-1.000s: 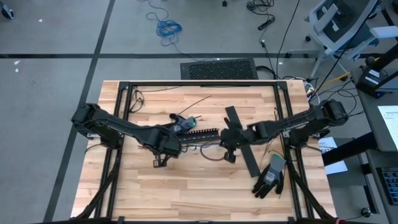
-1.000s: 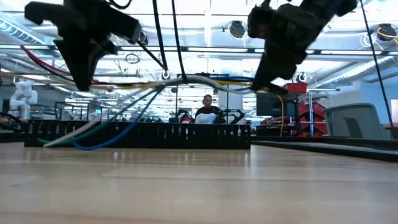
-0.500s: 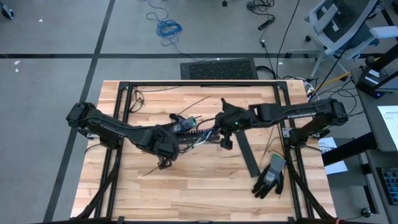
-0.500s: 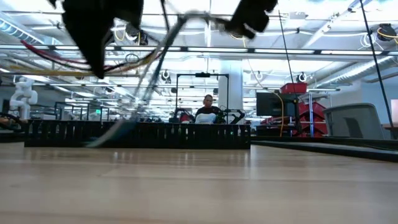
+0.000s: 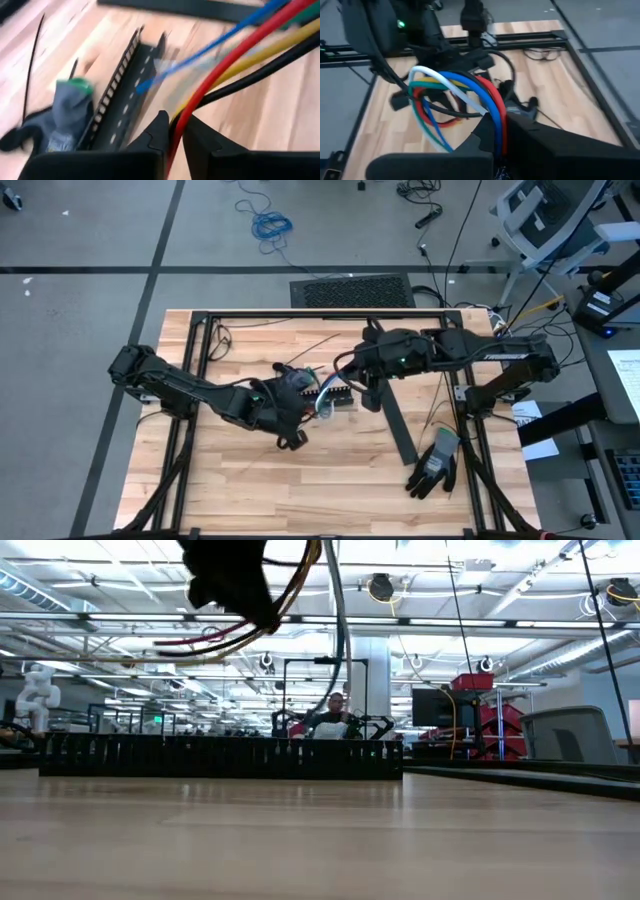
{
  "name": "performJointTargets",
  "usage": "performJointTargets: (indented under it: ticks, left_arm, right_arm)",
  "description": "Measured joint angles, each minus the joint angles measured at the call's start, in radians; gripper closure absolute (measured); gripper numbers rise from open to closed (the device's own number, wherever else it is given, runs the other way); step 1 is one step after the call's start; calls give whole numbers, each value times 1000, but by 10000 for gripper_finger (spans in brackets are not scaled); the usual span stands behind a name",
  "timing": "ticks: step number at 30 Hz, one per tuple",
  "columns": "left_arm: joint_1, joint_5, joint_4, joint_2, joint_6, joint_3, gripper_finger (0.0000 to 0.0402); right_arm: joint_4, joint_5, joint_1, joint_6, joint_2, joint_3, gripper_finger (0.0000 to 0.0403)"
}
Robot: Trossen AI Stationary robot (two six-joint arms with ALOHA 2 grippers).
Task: Ziptie cables
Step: Put the cable wires into the black cable duct
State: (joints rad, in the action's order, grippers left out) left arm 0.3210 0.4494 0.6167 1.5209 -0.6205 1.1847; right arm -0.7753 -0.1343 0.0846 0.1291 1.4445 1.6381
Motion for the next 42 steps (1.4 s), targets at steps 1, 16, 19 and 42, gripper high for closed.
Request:
performJointTargets:
  ticks: [1,16,19,42]
  left_arm:
    - [0,-3,-5,2,7,1,346]
    - [8,-342,181,11,1,1,150]
    - [38,-341,390,7,-74,1,129]
    - [571,253,909,-189,-1387,-103,121]
  right_arm:
    - [-25,-22,5,-3,0,16,403]
    - [-268,-96,17,-17,-6,57,403]
    - [-328,-132,28,-11,-20,57,403]
    - [-5,-95,51,43,-163,57,403]
